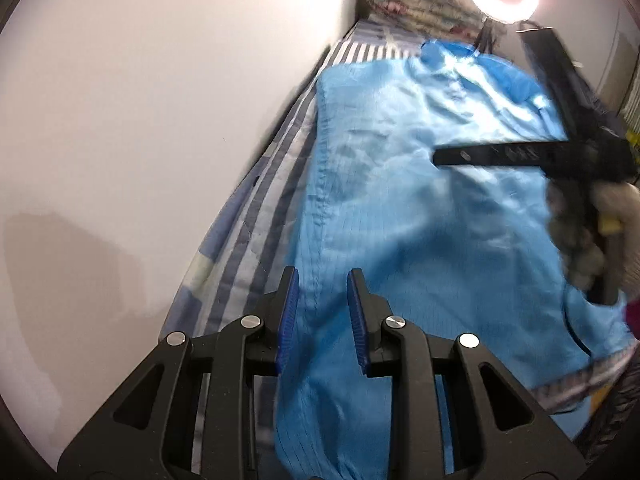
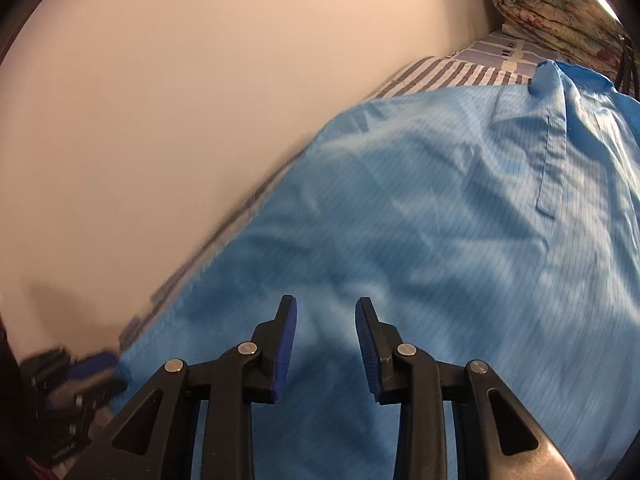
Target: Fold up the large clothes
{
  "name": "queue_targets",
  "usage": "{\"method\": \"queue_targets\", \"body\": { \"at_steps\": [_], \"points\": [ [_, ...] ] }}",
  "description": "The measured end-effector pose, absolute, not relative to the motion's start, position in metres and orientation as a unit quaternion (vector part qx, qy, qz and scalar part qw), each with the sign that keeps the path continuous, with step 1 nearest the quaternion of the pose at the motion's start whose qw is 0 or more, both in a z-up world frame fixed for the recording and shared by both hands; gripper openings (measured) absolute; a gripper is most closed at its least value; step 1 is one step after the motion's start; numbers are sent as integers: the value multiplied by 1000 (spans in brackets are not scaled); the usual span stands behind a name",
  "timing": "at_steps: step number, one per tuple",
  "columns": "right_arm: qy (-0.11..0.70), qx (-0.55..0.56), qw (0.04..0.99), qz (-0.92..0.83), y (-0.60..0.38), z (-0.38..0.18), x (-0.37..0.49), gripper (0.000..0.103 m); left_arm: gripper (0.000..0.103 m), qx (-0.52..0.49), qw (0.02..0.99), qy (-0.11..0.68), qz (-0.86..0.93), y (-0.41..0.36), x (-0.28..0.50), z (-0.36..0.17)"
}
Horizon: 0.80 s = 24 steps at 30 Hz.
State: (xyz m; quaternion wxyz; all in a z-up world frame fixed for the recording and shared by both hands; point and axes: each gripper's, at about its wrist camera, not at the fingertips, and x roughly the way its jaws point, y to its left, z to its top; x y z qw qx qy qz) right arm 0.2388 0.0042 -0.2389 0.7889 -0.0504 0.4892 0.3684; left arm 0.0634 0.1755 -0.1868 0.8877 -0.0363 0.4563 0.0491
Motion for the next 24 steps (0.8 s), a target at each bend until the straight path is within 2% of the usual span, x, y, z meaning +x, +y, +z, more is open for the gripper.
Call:
{"method": "queue_targets", "body": {
  "at_steps": [5,11,12,13,15,24],
  "points": [
    [496,-97,789,348,2,-258,226,31,24,-7,863,501,69,179,69,-218],
    [498,-47,788,360,-31,-238,236,33,25,-29,875,479,59,181,65,-205],
    [498,-35,789,359,-38,-234,236,35,28,-39,876,478,54,183,66,-203],
    [498,-15,790,358,-48,-229,238,36,39,-53,877,475,48,185,67,-201],
    [495,6,789,364,-57,-222,238,36,45,-74,880,468,39,187,68,-198],
    [495,-11,767,407,-34,-224,216,34,45,-130,869,477,35,207,75,-203]
  ]
}}
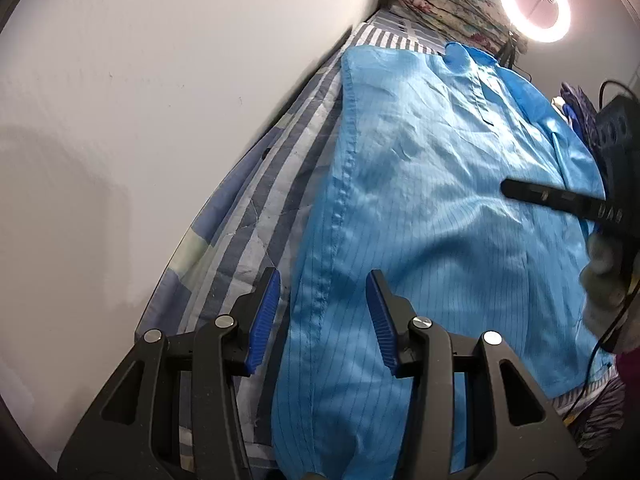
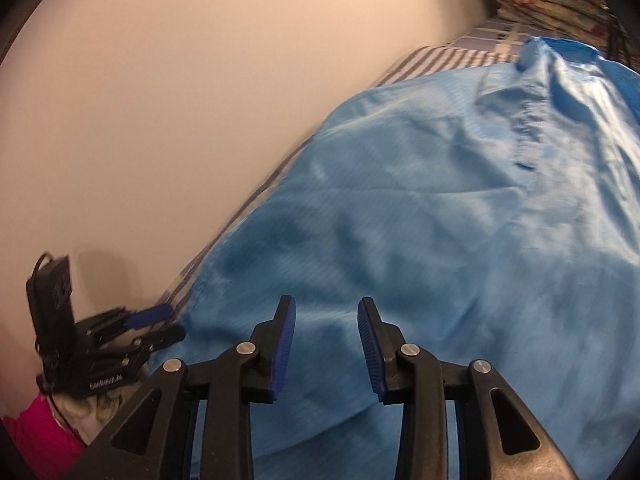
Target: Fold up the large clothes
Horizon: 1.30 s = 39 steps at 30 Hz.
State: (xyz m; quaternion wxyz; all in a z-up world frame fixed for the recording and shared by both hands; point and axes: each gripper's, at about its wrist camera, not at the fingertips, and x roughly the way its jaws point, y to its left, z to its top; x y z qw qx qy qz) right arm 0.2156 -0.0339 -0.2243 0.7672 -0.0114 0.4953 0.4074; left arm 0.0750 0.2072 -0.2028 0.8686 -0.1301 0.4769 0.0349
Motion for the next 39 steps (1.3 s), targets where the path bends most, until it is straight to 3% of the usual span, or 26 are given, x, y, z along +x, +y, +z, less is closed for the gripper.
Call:
{"method": "queue_targets", "body": {
  "at_steps": [10,16,25,30,31,32,33,39],
  "points": [
    [513,-20,758,403,-29,-259,217,30,44,-135,854,501,25,207,96,-221],
    [510,-22,758,407,-34,-260,213,30,7,-126,857,500,15,204,99,-223],
    [517,-27,755,403,-29,-257,213,30,2,-98,892,441,4,182,83,-186],
    [540,1,736,407,-15,-232,234,42,1,-95,894,437,-3,176,82,-184],
    [534,0,741,408,-7,-218,241,51,1,-93,895,436,-3,176,82,-183],
    [531,0,742,410,-1,-210,245,68,1,-90,896,434,-4,174,81,-183],
    [528,-1,740,417,11,-198,252,77,1,-87,898,432,-4,173,80,-182],
    [545,-48,731,408,82,-179,274,79,1,-76,904,420,-9,166,77,-176]
  ]
}}
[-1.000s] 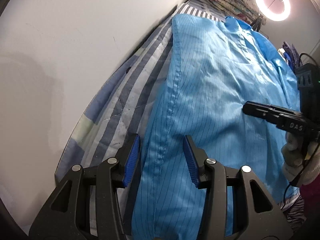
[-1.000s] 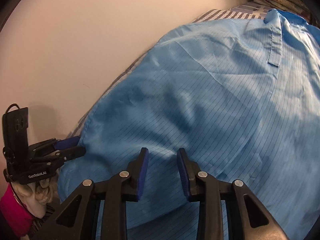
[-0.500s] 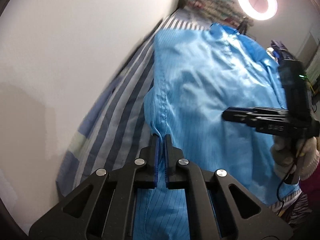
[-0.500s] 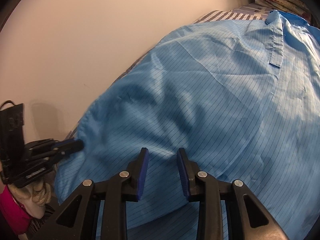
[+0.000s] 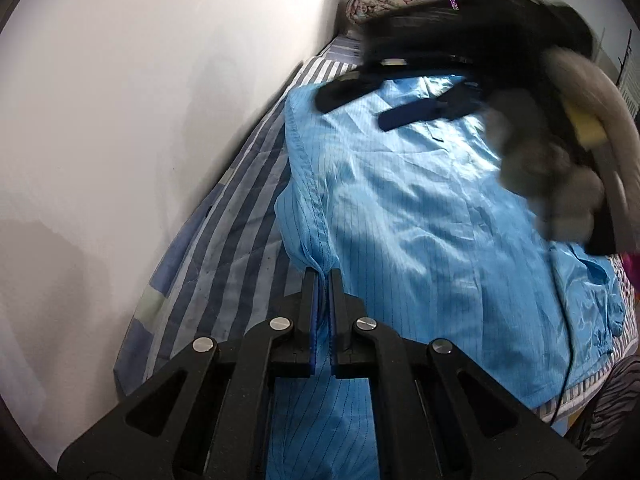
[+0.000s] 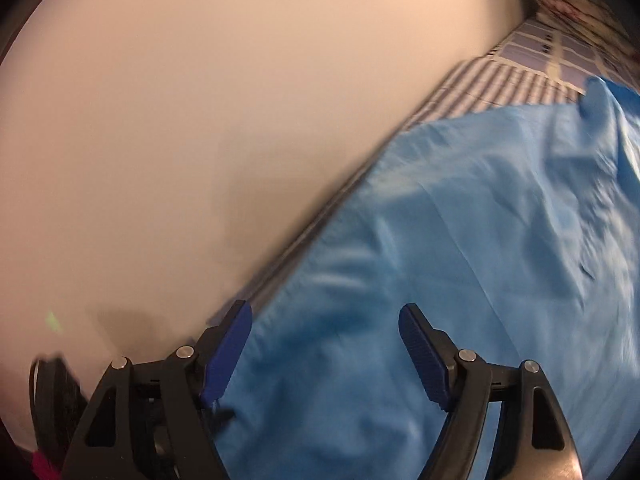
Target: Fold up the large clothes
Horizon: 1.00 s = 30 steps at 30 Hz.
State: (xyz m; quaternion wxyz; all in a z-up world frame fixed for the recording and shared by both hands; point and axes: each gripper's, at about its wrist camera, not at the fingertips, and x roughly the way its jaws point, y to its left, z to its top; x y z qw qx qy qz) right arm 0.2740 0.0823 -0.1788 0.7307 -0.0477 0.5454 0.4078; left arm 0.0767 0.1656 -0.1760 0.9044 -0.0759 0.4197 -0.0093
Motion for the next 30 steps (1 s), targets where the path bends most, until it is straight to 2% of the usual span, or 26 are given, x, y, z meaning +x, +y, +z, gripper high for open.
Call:
{"method": "queue_targets", "body": {
  "at_steps": [7,10,14,15,17,19,22,30],
  "points": [
    [583,-114,725,350,144,-205,289,77,1,-66,910,409,-16,160,77,-170],
    [592,-144,723,325,152,-219,291,71,1,-63,910,409,-19,158,77,-170],
    [598,-187,721,295,160,-240,291,31,1,-61,910,410,-18,157,78,-172],
    [595,-189,724,295,159,-242,291,27,1,-58,910,410,-18,156,78,-172],
    [590,-181,730,295,154,-241,294,10,1,-53,911,409,-18,152,77,-170],
    [591,-147,734,303,143,-237,298,3,1,-48,913,404,-18,149,75,-168],
    [582,-99,741,319,126,-224,303,0,1,-43,916,399,-21,145,74,-164],
    [542,51,756,363,55,-195,311,0,1,-8,928,368,-59,97,69,-132]
  ]
}}
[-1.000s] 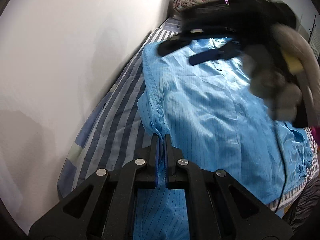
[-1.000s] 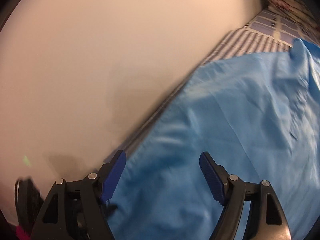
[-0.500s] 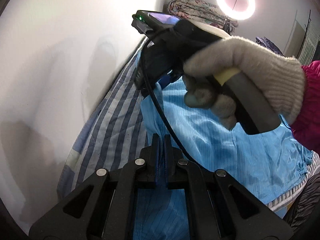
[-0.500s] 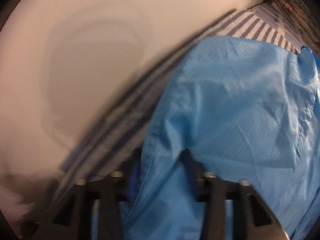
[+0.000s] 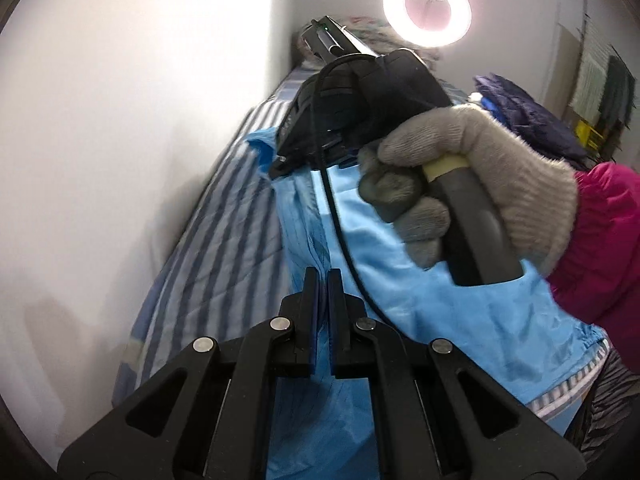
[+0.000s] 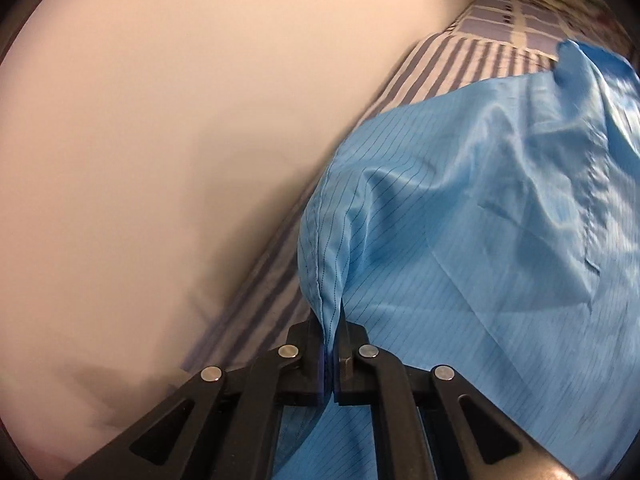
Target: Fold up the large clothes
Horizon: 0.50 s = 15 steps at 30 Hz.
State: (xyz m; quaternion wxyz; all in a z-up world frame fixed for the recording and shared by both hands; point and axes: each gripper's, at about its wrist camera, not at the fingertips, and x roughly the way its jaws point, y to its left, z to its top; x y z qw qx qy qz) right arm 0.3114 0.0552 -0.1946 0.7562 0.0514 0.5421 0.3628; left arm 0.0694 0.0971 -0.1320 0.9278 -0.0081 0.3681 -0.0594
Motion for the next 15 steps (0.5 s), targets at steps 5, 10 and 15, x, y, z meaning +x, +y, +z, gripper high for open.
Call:
{"method": "queue_targets", "body": {
  "at_steps": [5,10,15],
  "points": [
    [507,117,765,379,-24,-185,297,0,1,25,929,359,-84,56,67,-121],
    [483,199,768,372,-95,-193,294,0,1,39,923,366,-115,21,67,-118],
    [491,269,754,344,-146,-224,285,0,1,68,899,402,-160,-15,62,-135]
  ]
}}
